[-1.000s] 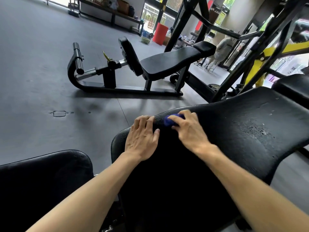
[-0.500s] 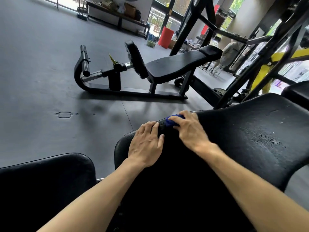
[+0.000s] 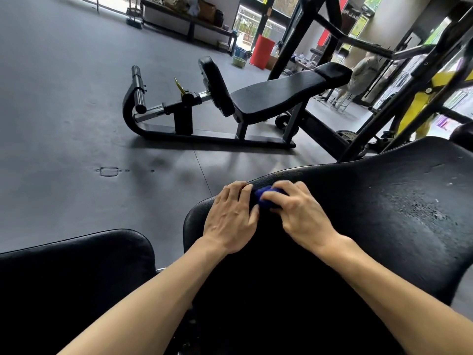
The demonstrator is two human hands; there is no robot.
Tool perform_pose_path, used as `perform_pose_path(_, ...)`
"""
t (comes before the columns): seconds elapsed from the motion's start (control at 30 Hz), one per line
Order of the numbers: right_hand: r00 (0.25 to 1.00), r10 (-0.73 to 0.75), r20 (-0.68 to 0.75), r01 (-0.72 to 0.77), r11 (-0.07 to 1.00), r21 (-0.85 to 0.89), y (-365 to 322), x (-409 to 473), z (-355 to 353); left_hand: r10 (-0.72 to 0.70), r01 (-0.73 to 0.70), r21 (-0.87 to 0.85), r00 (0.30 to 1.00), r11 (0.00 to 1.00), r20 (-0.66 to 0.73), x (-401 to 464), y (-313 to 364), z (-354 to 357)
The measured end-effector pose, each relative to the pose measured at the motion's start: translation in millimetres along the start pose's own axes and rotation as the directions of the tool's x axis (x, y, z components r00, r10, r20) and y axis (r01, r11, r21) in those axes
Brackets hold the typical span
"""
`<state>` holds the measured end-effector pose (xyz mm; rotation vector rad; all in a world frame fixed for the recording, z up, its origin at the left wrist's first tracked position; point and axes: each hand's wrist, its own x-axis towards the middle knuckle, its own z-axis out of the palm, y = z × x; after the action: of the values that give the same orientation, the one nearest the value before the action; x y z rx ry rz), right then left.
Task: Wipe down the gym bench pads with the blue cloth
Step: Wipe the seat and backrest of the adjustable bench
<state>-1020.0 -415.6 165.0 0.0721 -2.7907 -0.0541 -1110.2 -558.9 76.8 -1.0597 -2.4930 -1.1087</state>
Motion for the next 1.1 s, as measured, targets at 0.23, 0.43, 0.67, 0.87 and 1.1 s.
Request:
perform_pose_path(0.23,0.975,0.201,-0.091,-0.210,0.973,-0.099,34,17,-4,0.272,-0.272,0.035,0.962,0.962,0.004,-4,-1,-2)
perform_pose_path(0.43,0.970,0.237,-0.053,-0.241,0.965,-0.102,27,12,-15,0.271,-0.272,0.038,0.962,0.962,0.020,-4,0,-2)
perform_pose_path(0.67,0.976,0.208,-0.063,-0.212,0.974,-0.080,32,-20,-30,0.229,-0.233,0.120,0.972,0.965,0.046,-1,10,-5)
perform_pose_path(0.87,0.949,0.313,-0.040,-0.315,0.943,-0.104,43,34,-15,-0.025,0.002,0.245,0.996,0.969,0.091,27,64,-4)
perform_pose_path(1.1,0.971,0.235,-0.054,-0.238,0.969,-0.066,49,-41,-43,0.244,-0.238,0.059,0.963,0.969,-0.116,11,56,20)
